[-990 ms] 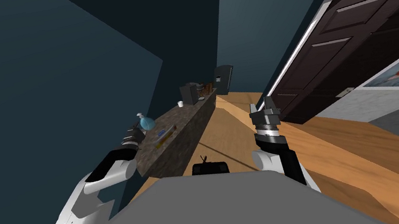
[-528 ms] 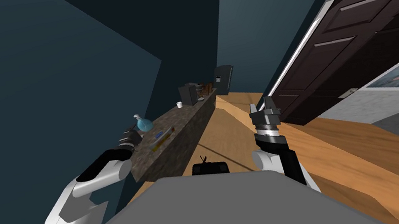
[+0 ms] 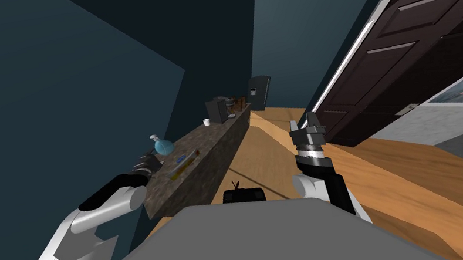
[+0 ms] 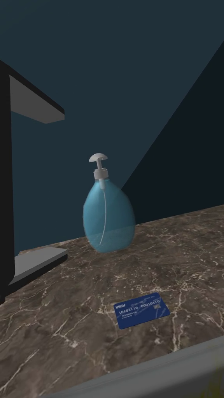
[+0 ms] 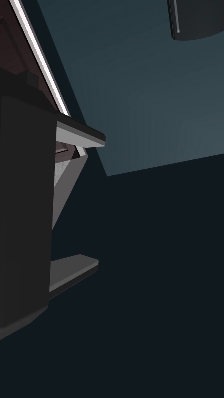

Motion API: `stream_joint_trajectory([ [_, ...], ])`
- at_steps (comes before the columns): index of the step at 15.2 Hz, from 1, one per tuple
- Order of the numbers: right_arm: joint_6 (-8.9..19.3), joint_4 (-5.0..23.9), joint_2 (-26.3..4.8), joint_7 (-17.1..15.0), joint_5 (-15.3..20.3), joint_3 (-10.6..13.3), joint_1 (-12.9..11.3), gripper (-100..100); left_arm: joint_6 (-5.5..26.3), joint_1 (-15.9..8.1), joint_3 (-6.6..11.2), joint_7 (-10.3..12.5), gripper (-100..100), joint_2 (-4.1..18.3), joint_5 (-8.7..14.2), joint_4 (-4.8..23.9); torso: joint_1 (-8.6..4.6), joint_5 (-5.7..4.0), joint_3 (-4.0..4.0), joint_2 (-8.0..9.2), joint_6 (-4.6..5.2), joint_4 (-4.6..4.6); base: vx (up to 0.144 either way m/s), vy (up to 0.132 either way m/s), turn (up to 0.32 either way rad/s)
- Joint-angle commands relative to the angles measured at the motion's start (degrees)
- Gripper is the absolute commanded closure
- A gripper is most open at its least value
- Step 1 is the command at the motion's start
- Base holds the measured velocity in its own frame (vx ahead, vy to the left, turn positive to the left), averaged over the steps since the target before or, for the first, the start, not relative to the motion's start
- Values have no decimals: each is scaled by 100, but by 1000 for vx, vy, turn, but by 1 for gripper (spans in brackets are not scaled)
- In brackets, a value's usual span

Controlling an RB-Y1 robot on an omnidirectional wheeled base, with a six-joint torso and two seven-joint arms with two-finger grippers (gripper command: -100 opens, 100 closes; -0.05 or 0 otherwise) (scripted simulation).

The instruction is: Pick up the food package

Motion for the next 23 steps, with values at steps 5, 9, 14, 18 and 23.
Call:
stream_joint_trajectory([
  [5,0,0,0,0,0,0,0,0,700,-43,204,153,-100,91,181,49,7,2,3,4,0,1,45,-33,3],
  [9,0,0,0,0,0,0,0,0,1123,-61,369,274,-100,147,329,89,5,1,0,-1,0,0,57,-41,5],
  [14,0,0,0,0,0,0,0,0,1665,-78,530,393,-100,201,473,132,6,1,-1,-2,0,-1,56,-38,3],
  [18,0,0,0,0,0,0,0,0,2116,-94,686,509,-100,252,614,176,7,2,0,1,0,0,53,-39,3],
  [23,0,0,0,0,0,0,0,0,2727,-124,978,729,-100,350,881,272,12,3,2,5,0,1,57,-35,1],
])
